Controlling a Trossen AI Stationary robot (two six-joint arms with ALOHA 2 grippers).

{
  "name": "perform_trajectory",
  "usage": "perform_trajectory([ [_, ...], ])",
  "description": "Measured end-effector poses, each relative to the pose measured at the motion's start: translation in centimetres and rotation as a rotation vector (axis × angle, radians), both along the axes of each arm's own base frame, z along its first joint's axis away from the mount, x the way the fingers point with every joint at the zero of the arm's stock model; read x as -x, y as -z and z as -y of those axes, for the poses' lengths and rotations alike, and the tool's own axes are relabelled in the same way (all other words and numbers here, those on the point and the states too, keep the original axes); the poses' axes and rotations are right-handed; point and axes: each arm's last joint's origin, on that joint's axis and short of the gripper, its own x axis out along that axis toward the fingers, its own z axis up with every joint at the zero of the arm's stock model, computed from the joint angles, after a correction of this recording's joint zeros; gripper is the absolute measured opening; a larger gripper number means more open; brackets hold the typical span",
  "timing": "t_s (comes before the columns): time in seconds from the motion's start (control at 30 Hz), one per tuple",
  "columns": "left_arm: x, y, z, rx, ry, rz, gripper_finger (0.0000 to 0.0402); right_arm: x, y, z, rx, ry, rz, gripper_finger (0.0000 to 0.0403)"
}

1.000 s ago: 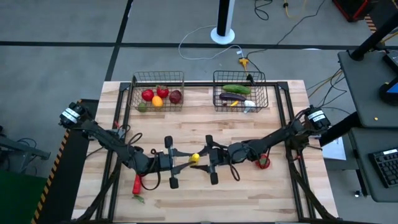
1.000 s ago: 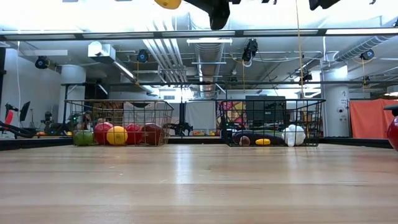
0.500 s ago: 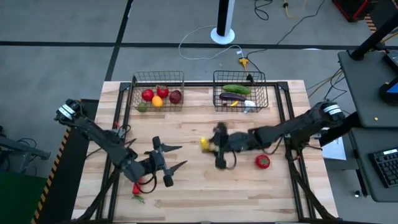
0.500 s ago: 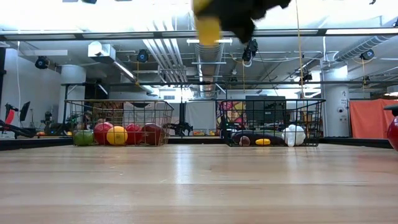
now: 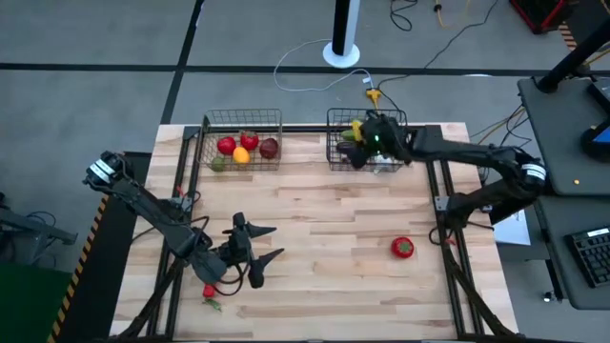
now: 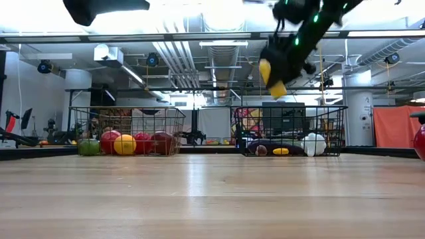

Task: Sort produce into baskets
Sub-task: Put the corn into the right wire basket, then put the green chili into the right wire basket

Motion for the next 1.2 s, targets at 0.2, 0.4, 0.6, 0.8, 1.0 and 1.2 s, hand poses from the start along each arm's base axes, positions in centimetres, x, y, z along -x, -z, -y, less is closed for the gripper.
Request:
perform_trajectory([
  [0.2,0.0,0.0,0.0,-0.001,0.000,-0.001,0.0267,1.8,3.3,5.4,-0.167,0.034,-0.106,0.0150],
  [0.4,0.0,0.0,0.0,0.018,-0.003,0.006,0.0267,2.4,5.5,7.4,-0.231,0.089,-0.173,0.0158],
  [0.6,0.0,0.0,0.0,0.031,-0.006,0.011,0.0267,2.2,6.2,7.6,-0.251,0.111,-0.187,0.0195],
  [0.8,0.0,0.1,0.1,0.094,0.009,0.022,0.0267,2.2,6.2,7.6,-0.251,0.113,-0.188,0.0229],
  [1.0,0.0,0.3,0.2,0.210,0.029,0.027,0.0266,2.4,5.0,7.2,-0.234,0.092,-0.152,0.0248],
  [1.2,0.0,0.0,0.5,0.378,0.043,-0.101,0.0259,2.2,2.9,5.4,-0.235,0.001,-0.057,0.0253],
])
